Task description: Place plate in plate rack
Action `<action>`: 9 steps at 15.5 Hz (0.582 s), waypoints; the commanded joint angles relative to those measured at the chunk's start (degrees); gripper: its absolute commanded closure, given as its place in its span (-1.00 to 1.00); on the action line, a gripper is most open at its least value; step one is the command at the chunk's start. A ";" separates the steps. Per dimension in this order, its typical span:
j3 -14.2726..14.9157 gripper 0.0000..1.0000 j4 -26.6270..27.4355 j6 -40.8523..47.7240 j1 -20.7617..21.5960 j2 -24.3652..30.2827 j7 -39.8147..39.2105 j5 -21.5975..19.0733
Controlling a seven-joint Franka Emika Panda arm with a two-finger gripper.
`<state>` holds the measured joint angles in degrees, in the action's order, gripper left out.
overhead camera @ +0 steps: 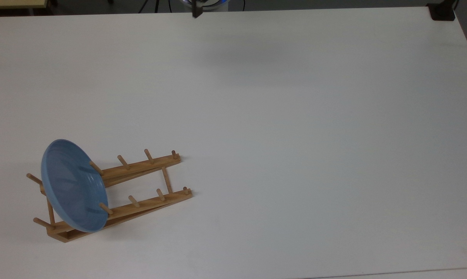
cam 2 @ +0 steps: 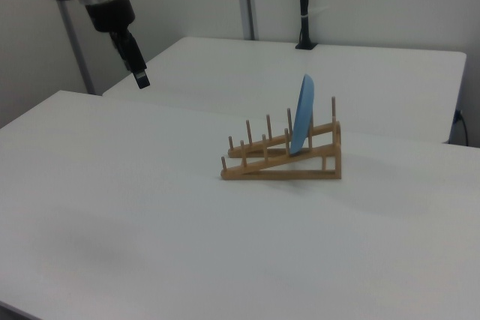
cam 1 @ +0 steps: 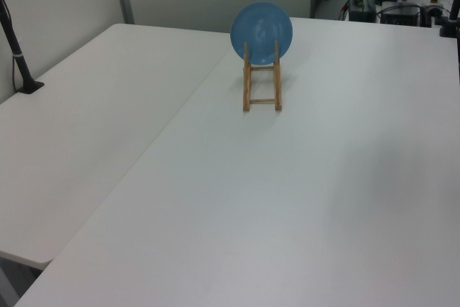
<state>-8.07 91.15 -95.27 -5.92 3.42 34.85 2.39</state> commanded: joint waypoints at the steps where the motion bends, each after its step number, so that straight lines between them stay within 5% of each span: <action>1: -0.10 -1.00 3.07 0.08 -0.58 2.11 -20.64 -1.24; 3: 0.07 -1.00 3.16 -0.09 -1.28 2.03 -29.28 -1.33; 9: 0.42 -1.00 2.81 -0.71 -1.37 1.41 -33.70 -1.51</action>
<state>-8.02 92.69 -95.16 -7.32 3.89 4.41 2.34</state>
